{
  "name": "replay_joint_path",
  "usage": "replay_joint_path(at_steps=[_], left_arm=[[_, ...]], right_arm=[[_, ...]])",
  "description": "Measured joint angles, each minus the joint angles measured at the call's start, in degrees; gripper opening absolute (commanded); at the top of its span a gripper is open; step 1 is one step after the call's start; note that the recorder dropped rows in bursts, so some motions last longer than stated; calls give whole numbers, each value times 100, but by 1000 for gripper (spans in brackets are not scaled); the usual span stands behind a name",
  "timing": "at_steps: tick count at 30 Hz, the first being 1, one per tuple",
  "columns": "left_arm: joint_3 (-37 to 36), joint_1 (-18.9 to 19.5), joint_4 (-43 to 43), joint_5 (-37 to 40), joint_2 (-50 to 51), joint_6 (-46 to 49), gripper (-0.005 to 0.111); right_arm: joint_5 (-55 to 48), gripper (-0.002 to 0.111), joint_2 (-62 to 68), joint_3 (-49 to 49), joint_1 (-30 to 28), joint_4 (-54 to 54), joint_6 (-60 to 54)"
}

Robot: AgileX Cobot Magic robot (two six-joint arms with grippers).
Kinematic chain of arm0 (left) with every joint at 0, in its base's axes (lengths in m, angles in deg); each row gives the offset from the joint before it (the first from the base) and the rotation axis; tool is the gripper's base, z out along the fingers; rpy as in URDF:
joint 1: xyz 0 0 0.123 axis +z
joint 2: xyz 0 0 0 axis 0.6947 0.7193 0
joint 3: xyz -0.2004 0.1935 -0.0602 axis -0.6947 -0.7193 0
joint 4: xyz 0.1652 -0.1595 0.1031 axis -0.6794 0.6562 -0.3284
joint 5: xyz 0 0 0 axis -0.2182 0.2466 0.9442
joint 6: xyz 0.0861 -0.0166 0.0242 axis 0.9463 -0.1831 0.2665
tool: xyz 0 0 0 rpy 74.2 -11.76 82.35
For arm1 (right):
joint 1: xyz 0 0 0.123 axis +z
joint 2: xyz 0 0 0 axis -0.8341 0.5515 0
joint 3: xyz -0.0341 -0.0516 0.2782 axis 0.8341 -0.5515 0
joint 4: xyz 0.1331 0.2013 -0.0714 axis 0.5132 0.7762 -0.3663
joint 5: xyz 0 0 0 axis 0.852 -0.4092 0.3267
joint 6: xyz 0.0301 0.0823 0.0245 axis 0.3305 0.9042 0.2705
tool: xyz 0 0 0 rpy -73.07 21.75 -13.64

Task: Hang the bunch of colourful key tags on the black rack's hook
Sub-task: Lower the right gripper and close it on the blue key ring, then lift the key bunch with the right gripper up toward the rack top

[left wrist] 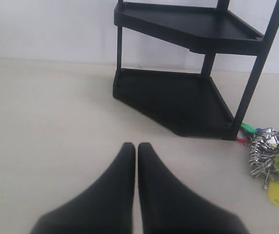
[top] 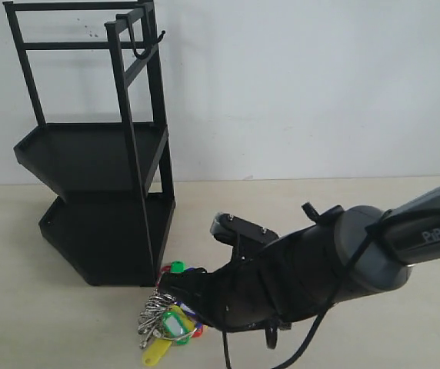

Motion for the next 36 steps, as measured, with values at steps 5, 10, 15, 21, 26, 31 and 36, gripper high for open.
replay_joint_path(at_steps=[5, 10, 15, 21, 26, 31, 36], left_arm=[[0, 0, 0, 0, 0, 0, 4], [0, 0, 0, 0, 0, 0, 4], [0, 0, 0, 0, 0, 0, 4], [0, 0, 0, 0, 0, 0, 4], [0, 0, 0, 0, 0, 0, 4], [0, 0, 0, 0, 0, 0, 4], [0, 0, 0, 0, 0, 0, 4]], right_arm=[[75, 0, -495, 0, 0, 0, -640], [103, 0, -1059, 0, 0, 0, -1174], [96, 0, -1649, -23, 0, 0, -1647], [853, 0, -2562, -305, 10, -33, -2301], [620, 0, -3099, -519, -2, -1, -2738], [930, 0, -3384, -553, 21, -25, -2749], [842, 0, -3406, -565, 29, -36, -3007]])
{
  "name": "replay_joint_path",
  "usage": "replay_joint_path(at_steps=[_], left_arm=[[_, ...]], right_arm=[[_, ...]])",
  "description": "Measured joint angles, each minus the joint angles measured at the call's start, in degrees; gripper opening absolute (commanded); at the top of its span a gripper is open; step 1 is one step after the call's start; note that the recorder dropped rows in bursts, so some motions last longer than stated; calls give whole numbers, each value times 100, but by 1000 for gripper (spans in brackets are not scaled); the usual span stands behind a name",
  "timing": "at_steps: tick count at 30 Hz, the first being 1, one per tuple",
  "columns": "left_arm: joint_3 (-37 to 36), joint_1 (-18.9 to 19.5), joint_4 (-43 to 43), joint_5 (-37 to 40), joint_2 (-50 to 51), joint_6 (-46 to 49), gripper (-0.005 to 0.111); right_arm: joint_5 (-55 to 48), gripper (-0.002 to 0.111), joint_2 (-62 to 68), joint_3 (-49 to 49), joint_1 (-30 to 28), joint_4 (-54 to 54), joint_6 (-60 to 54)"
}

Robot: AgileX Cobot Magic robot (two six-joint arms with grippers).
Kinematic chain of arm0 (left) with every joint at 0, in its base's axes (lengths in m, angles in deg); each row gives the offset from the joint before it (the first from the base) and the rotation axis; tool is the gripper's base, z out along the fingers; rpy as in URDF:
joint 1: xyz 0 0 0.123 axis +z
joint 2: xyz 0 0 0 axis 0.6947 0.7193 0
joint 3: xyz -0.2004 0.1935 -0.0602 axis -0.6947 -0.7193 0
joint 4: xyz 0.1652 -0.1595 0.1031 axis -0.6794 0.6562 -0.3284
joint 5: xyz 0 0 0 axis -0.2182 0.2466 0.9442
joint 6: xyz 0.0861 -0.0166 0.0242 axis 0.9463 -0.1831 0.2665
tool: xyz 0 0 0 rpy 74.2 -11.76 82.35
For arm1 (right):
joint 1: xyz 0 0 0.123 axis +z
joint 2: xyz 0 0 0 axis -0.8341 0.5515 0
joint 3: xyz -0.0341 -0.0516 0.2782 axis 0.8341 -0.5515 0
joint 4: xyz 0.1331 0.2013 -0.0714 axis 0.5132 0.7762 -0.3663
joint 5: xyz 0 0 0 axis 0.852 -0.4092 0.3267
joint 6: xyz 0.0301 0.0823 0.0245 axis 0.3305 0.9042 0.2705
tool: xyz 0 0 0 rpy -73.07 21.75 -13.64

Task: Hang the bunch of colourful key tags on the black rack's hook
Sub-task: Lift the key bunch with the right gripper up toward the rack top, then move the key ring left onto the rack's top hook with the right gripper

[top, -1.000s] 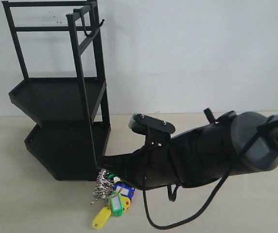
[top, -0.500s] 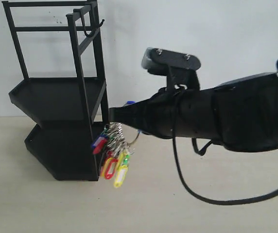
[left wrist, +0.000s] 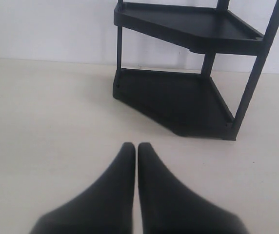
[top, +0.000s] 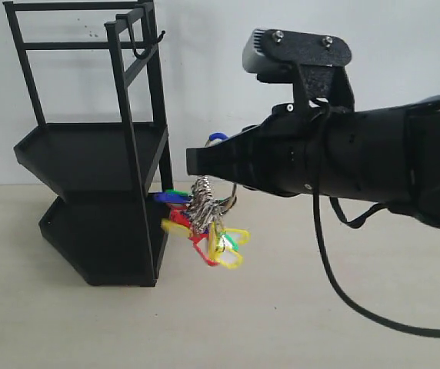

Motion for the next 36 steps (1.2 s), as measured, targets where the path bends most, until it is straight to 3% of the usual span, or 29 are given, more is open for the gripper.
replay_joint_path(at_steps=[4, 11, 36], left_arm=[[0, 0, 0, 0, 0, 0, 4], [0, 0, 0, 0, 0, 0, 4], [0, 0, 0, 0, 0, 0, 4]], right_arm=[[-103, 0, 0, 0, -41, 10, -486], [249, 0, 0, 208, -41, -327, -224], [689, 0, 1514, 2661, -41, -954, -138]])
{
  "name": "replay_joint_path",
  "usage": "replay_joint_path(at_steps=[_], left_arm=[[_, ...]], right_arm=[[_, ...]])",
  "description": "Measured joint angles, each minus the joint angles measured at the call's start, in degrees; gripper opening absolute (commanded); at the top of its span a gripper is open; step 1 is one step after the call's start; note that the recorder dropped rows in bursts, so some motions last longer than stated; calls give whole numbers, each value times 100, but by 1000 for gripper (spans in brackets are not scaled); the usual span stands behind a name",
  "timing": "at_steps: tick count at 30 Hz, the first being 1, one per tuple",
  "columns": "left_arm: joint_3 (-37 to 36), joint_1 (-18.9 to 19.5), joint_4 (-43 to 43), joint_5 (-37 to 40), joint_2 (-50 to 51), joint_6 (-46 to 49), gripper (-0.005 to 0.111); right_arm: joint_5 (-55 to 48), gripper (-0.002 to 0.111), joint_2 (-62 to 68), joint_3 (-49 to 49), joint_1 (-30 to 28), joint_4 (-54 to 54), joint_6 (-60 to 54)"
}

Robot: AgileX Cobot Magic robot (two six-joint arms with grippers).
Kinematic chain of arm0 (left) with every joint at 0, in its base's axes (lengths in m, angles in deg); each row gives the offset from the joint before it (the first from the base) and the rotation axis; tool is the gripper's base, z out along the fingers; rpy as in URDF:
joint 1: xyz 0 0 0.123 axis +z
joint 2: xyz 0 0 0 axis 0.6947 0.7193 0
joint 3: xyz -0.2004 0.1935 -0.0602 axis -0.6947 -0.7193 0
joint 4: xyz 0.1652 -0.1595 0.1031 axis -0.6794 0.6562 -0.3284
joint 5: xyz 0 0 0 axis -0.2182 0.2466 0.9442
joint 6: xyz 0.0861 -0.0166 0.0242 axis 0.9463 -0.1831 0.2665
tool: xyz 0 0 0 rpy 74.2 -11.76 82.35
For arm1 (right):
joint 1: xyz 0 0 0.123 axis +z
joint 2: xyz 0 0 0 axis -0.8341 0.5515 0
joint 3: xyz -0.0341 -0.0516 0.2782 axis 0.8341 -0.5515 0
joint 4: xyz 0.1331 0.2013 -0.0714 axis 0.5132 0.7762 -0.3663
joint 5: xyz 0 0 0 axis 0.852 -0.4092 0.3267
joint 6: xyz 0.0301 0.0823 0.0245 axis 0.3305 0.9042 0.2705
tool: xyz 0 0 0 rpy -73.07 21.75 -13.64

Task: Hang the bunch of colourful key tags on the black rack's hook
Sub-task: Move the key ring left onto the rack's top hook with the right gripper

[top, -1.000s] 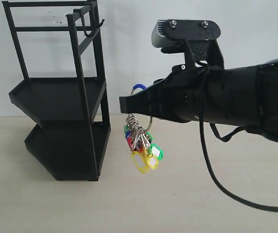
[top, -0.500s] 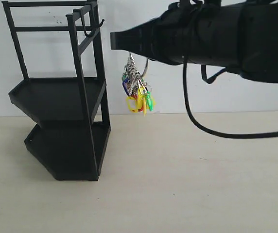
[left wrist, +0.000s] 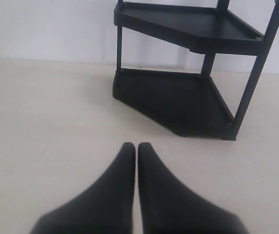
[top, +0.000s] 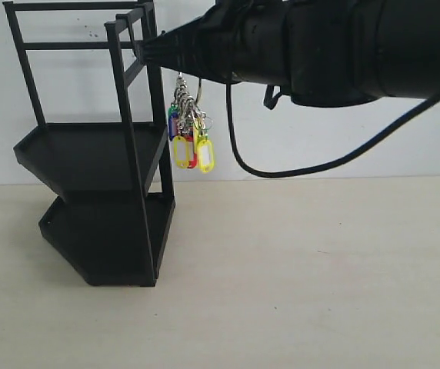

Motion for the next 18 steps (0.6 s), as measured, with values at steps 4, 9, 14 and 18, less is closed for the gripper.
replay_joint_path(at_steps=[4, 9, 14, 18], left_arm=[[0, 0, 0, 0, 0, 0, 4], [0, 0, 0, 0, 0, 0, 4], [0, 0, 0, 0, 0, 0, 4], [0, 0, 0, 0, 0, 0, 4]], right_arm=[[0, 0, 117, 200, 0, 0, 0], [-57, 0, 208, 340, 0, -22, 76], [-220, 0, 243, 376, 0, -45, 241], [-348, 0, 243, 376, 0, -45, 329]])
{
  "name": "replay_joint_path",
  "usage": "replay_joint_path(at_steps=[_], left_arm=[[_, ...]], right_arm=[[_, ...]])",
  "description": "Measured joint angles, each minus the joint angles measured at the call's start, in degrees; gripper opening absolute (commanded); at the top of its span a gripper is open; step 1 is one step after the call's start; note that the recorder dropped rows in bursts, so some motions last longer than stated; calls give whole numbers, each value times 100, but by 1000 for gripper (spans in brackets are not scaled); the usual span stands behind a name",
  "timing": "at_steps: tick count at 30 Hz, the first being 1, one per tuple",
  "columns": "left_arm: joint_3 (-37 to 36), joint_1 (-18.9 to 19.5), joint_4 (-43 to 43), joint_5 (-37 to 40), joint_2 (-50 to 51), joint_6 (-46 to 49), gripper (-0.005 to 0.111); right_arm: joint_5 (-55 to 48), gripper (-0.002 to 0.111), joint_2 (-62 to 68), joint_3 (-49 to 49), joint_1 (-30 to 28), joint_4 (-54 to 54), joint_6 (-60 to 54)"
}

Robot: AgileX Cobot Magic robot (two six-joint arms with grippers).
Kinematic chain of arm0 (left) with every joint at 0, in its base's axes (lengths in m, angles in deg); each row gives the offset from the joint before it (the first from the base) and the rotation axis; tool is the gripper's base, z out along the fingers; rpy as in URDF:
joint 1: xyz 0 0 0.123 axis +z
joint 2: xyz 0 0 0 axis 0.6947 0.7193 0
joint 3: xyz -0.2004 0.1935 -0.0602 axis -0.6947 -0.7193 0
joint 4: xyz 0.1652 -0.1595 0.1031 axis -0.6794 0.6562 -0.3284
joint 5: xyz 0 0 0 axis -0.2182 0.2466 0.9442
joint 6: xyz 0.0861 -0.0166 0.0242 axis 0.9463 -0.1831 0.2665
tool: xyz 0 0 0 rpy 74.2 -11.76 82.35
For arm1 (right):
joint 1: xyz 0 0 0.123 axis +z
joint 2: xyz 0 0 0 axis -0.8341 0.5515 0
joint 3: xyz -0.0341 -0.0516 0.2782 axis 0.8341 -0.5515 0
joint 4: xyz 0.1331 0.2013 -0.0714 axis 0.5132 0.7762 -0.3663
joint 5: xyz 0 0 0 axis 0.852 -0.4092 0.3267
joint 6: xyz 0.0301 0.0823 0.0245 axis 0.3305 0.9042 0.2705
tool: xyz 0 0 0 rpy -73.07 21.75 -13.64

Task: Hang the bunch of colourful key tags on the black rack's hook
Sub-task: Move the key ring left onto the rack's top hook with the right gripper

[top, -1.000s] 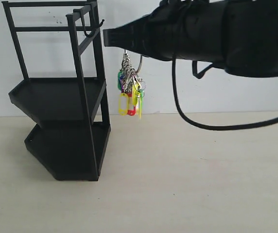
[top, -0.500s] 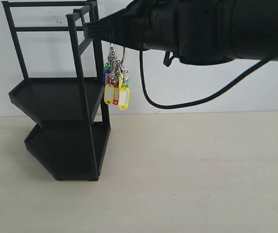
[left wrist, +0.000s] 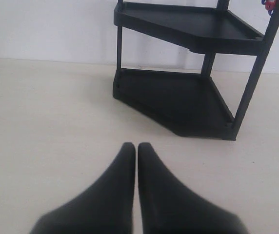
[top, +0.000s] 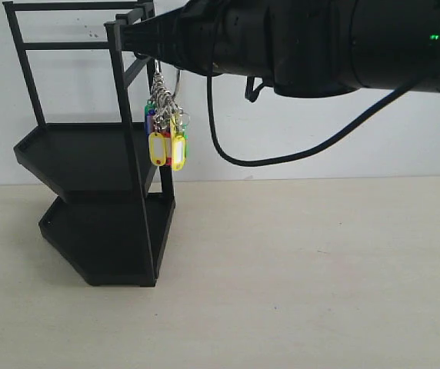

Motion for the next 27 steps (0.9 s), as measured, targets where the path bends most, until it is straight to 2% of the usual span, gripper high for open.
replay_joint_path(at_steps=[18, 27], left_arm=[[0, 0, 0, 0, 0, 0, 4], [0, 0, 0, 0, 0, 0, 4]], right_arm=[[-516, 0, 0, 44, 0, -280, 347], [-451, 1, 326, 69, 0, -578, 401]])
